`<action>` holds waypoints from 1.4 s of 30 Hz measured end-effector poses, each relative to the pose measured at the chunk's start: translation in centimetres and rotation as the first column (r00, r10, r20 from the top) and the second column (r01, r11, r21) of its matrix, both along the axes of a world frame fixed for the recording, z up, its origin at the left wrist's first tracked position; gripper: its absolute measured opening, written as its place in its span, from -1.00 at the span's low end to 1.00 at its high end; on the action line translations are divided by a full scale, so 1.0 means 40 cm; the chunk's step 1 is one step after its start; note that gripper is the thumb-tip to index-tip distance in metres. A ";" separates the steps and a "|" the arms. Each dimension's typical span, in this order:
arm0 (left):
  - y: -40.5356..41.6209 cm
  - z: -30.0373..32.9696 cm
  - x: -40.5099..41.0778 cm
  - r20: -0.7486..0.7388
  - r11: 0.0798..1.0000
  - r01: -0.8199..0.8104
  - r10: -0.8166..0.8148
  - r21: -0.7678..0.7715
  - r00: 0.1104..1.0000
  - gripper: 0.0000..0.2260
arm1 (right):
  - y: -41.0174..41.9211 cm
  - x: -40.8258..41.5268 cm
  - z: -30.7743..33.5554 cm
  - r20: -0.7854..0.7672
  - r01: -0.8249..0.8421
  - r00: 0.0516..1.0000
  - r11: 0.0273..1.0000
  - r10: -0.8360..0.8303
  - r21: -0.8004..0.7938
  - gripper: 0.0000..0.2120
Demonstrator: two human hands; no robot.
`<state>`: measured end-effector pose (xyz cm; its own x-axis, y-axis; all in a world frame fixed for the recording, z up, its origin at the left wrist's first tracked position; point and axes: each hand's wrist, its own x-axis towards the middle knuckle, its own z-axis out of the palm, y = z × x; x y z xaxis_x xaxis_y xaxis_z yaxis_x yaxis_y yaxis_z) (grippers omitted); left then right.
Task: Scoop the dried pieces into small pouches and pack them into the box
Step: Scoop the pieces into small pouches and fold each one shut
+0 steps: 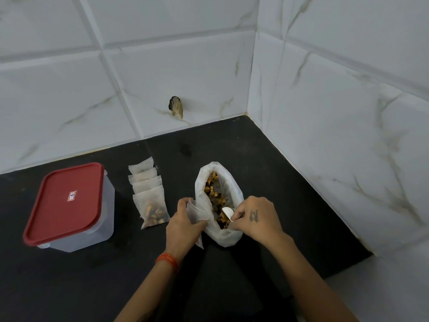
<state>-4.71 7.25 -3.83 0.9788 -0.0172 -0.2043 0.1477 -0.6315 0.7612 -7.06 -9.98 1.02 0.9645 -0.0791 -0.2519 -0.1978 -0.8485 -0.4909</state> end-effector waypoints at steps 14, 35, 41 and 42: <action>0.002 0.010 -0.001 -0.016 1.000 0.012 -0.012 -0.023 1.000 -0.48 | 0.017 0.040 -0.043 0.239 -0.119 0.956 0.969 0.171 -0.217 -0.75; 0.003 0.018 -0.018 -0.155 0.984 -0.074 0.049 -0.161 0.987 -0.51 | -0.023 -0.003 0.017 0.061 -0.103 0.992 0.990 0.109 -0.093 -0.81; -0.015 0.010 -0.022 -0.238 0.968 -0.136 0.084 -0.209 0.967 -0.49 | -0.010 0.004 0.003 0.006 -0.078 0.997 0.996 0.077 0.036 -0.84; -0.017 0.008 -0.020 -0.260 0.963 -0.148 0.087 -0.226 0.962 -0.51 | -0.016 0.006 0.002 -0.019 -0.057 0.998 0.996 0.059 0.073 -0.84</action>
